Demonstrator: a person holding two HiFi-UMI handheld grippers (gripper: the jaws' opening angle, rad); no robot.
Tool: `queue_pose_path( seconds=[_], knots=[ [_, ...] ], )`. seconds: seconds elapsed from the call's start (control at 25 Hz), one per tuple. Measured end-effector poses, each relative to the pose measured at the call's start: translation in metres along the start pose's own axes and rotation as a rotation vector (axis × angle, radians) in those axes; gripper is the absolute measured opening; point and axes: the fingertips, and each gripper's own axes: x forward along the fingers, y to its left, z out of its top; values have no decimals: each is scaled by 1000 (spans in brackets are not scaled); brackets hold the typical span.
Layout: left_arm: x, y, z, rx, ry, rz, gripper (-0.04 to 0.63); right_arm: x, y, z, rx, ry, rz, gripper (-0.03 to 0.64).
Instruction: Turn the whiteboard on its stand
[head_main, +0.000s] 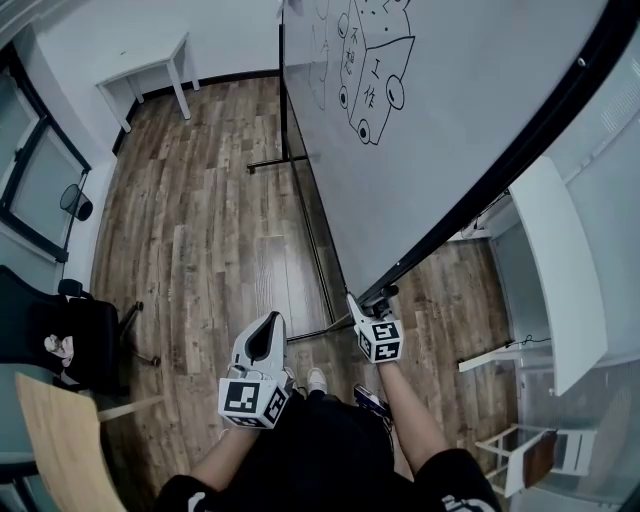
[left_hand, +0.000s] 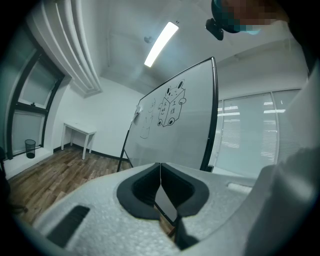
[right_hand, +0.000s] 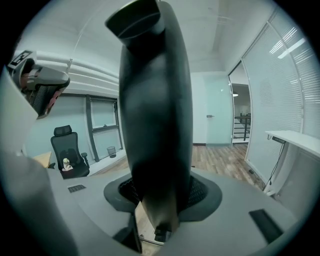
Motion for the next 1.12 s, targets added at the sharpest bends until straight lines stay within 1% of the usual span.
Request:
queue_pose_path(
  seconds=[0.28, 0.4, 0.6, 0.72, 0.96, 1.12],
  knots=[
    [4, 2, -1, -5, 5, -7, 18, -25, -1, -6, 35, 58, -53, 175],
    [7, 4, 0, -4, 2, -10, 18, -36, -1, -3, 52, 63, -76, 176],
    [12, 10, 4, -6, -6, -5, 18, -56, -1, 3, 111, 64, -116, 175],
    [13, 14, 6, -8, -11, -3, 18, -72, 4, 6, 126, 60, -124, 172],
    [17, 19, 7, -8, -16, -5, 18, -89, 23, 24, 107, 11, -112, 68],
    [16, 22, 7, -10, -14, -7, 18, -99, 34, 44, 120, -47, -111, 26]
  ],
)
